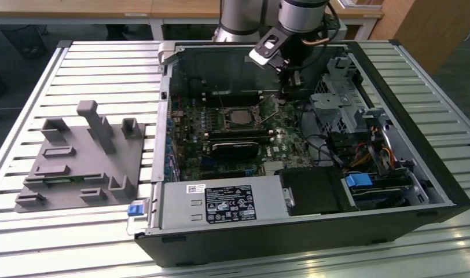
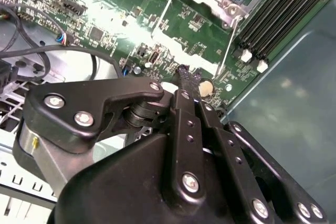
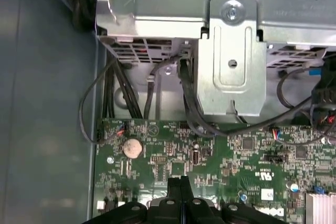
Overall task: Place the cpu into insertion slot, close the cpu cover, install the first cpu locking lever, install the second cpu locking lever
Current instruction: 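Close the cpu cover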
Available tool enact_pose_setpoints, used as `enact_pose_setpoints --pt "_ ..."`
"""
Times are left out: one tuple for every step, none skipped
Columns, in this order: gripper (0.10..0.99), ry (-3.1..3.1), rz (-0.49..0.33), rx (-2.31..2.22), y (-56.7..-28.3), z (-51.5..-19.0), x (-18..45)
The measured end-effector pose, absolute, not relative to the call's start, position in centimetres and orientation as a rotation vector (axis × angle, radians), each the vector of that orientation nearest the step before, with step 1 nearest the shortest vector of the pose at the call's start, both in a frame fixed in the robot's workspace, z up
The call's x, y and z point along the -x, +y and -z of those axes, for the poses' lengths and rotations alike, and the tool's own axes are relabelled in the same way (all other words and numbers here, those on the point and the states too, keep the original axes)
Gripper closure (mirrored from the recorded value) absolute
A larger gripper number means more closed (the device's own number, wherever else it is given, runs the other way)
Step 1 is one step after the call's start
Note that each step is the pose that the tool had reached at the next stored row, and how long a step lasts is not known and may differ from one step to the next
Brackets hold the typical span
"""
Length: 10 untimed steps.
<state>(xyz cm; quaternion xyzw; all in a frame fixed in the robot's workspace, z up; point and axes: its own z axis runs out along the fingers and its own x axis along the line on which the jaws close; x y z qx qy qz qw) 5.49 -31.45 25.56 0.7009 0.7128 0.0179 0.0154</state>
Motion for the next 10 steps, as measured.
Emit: enact_pose_setpoints --pt "0.980 2.218 -0.055 -2.181 -31.43 -25.53 -5.62" --pt "0.980 2.218 -0.055 -2.181 -31.41 -25.49 -5.74" --pt "0.980 2.218 -0.054 -2.182 -31.40 -25.44 -5.85" --pt "0.980 2.219 -0.054 -2.182 -31.39 -25.39 -5.96" --pt "0.980 2.219 -0.053 -2.182 -31.37 -25.32 -6.04" --pt "0.980 2.219 -0.052 -2.182 -31.35 -25.21 -6.11" --pt "0.980 2.219 -0.051 -2.182 -31.34 -25.10 -6.15" --pt "0.980 2.220 -0.051 -2.183 -31.33 -24.95 -6.19" --pt "0.980 2.220 -0.050 -2.183 -31.32 -24.78 -6.23" --pt "0.980 2.220 -0.050 -2.183 -31.31 -24.64 -6.25"
